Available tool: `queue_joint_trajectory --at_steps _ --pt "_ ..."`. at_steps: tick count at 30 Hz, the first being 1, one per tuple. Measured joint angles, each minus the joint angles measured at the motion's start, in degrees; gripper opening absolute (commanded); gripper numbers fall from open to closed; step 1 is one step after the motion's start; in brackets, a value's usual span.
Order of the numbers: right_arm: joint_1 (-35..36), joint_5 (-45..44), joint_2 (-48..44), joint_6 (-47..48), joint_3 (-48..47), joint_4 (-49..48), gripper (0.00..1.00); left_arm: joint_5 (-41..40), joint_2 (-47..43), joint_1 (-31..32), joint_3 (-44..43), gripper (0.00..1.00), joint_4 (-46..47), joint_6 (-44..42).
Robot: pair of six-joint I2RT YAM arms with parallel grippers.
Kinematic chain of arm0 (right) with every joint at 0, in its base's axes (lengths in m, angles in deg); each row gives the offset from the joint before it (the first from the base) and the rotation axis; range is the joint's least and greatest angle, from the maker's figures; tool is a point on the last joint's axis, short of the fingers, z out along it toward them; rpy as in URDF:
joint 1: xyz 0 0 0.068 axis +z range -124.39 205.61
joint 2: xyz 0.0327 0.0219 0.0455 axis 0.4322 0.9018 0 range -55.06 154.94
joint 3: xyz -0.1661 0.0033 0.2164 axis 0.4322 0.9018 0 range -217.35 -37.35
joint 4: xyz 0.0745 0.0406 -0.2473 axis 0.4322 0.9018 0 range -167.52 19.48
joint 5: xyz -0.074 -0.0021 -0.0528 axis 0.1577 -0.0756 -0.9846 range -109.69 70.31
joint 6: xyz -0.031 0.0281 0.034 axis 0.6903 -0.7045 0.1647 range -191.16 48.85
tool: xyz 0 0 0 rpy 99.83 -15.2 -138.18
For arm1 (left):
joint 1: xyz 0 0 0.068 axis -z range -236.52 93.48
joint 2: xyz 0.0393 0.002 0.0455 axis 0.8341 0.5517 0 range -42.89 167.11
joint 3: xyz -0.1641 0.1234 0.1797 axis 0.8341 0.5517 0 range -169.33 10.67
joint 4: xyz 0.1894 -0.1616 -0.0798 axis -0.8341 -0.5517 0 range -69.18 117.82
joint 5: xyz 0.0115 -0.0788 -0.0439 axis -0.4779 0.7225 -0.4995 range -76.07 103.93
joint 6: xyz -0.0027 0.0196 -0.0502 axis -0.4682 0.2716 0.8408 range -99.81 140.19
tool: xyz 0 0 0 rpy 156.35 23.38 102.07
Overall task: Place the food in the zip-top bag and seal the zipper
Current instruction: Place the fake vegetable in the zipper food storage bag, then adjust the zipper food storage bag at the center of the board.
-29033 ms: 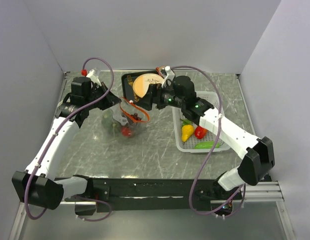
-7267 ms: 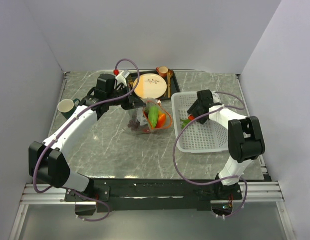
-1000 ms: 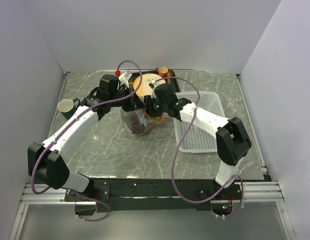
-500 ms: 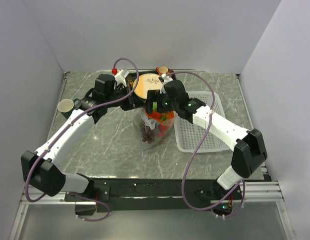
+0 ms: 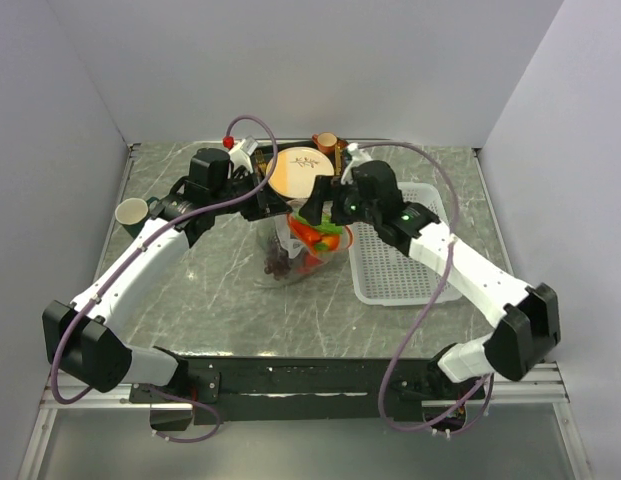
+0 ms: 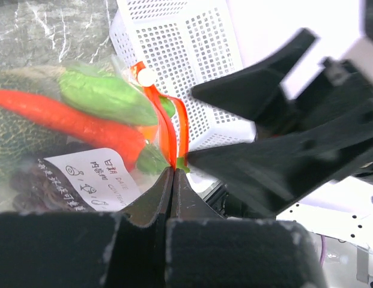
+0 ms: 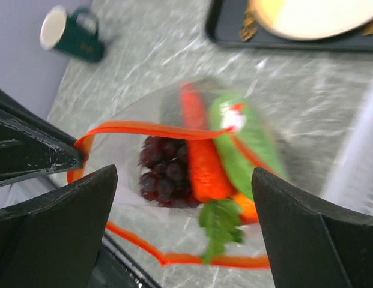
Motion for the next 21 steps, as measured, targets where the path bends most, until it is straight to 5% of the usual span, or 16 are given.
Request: queue_joint_trajectory --at_steps 1,3,8,15,18,19,21 --pt "-0.5 -1.0 -1.1 -0.2 0.2 0.4 0.69 0.0 0.0 0.0 0.0 0.01 0.0 0.0" --pt "-2.1 -2.6 -2.9 -0.9 0.8 0.7 0.6 0.0 0.0 0.0 0.0 0.01 0.0 0.0" --pt "-10.7 -2.6 -5.2 -3.0 7.1 0.7 0.59 0.0 0.0 0.0 0.0 0.01 0.0 0.0" --pt "-12.1 1.1 -2.6 -3.3 14.1 3.0 0.57 0.0 0.0 0.0 0.0 0.01 0.0 0.0" --pt "-12.1 2.1 -1.9 -3.3 14.1 2.3 0.37 0.0 0.0 0.0 0.0 0.01 0.0 0.0" --pt "-12.1 2.4 -1.7 -3.4 14.1 1.9 0.19 0.0 0.0 0.0 0.0 0.01 0.0 0.0" --pt "-12.1 3.0 -0.9 -3.2 13.8 1.5 0.03 0.1 0.0 0.0 0.0 0.01 0.0 0.0"
